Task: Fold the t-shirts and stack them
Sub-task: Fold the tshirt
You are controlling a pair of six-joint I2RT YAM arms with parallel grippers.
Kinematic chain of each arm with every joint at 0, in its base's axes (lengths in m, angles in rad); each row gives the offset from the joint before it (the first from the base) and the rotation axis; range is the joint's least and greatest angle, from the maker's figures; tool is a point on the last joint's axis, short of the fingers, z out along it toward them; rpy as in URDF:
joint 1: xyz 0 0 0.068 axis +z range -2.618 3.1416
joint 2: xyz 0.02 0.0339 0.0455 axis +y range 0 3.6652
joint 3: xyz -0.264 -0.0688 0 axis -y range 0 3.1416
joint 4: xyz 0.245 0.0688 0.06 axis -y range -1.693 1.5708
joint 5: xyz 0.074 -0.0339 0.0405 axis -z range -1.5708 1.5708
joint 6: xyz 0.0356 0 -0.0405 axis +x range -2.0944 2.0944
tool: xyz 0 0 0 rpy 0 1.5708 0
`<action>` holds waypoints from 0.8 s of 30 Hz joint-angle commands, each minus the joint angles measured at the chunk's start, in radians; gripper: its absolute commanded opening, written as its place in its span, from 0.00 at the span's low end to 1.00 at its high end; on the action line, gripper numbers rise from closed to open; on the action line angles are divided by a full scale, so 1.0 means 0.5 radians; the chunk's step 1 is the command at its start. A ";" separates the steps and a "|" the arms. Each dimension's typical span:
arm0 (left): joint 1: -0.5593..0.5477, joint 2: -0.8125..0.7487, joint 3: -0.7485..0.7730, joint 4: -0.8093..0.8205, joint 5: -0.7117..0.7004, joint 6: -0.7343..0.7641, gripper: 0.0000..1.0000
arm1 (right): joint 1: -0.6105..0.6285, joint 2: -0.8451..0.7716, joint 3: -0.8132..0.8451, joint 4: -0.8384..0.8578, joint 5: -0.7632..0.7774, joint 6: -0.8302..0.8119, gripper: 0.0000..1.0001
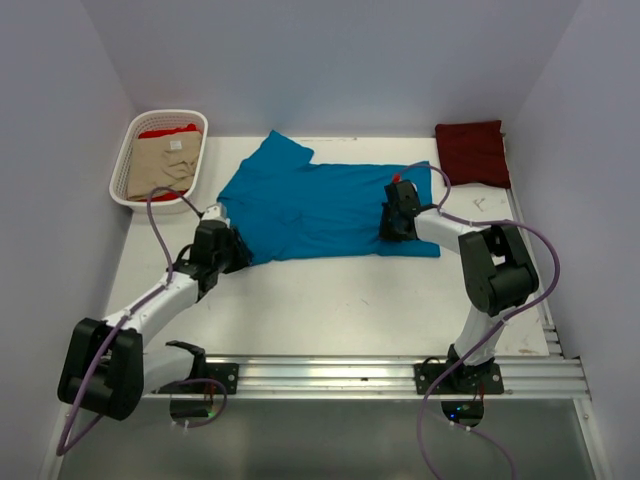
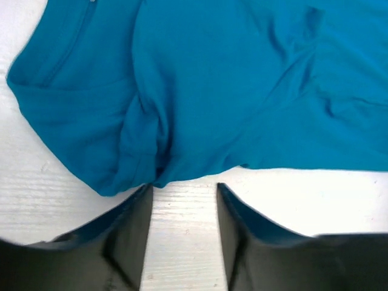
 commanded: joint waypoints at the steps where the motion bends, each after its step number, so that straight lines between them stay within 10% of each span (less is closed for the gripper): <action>1: 0.013 0.110 0.113 -0.109 -0.077 -0.027 0.54 | -0.031 0.100 -0.060 -0.072 0.028 -0.008 0.00; 7: 0.013 0.205 0.126 -0.097 -0.120 -0.070 0.66 | -0.050 0.082 -0.073 -0.079 0.025 -0.011 0.00; 21: 0.019 0.119 0.012 0.133 -0.157 0.050 0.01 | -0.053 0.066 -0.094 -0.072 0.013 -0.011 0.00; 24: 0.028 0.180 -0.022 0.234 -0.135 0.056 0.00 | -0.053 0.063 -0.097 -0.069 0.013 -0.018 0.00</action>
